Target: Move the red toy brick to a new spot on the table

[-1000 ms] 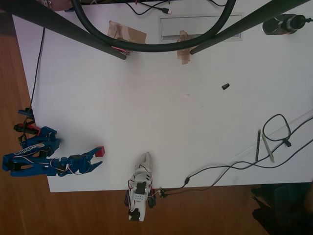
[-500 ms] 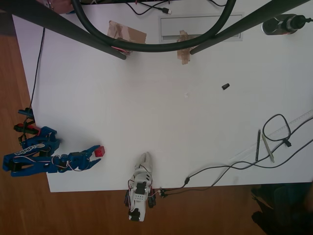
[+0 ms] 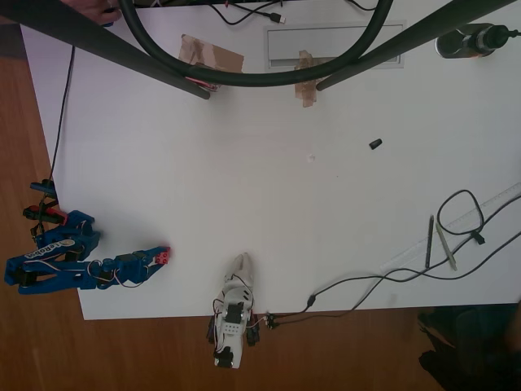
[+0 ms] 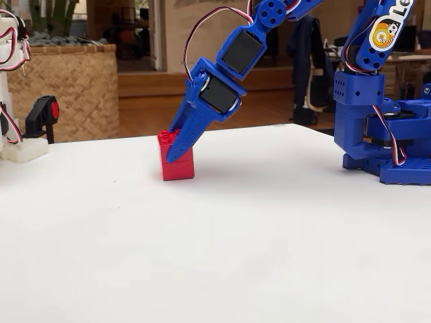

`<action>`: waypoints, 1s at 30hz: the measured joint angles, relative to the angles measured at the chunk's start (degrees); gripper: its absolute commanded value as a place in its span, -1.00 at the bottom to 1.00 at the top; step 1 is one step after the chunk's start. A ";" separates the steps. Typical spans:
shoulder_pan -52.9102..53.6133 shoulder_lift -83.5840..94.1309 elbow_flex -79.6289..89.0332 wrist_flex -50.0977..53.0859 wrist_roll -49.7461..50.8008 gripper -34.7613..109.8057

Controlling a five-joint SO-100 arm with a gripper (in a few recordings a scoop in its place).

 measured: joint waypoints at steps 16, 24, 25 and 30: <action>36.30 -13.97 -43.24 42.10 16.44 -0.52; 55.46 -22.41 -42.89 39.29 16.08 -0.52; 56.95 -23.82 -42.71 39.11 16.79 -0.52; 62.67 -29.18 -41.75 37.35 20.65 -0.52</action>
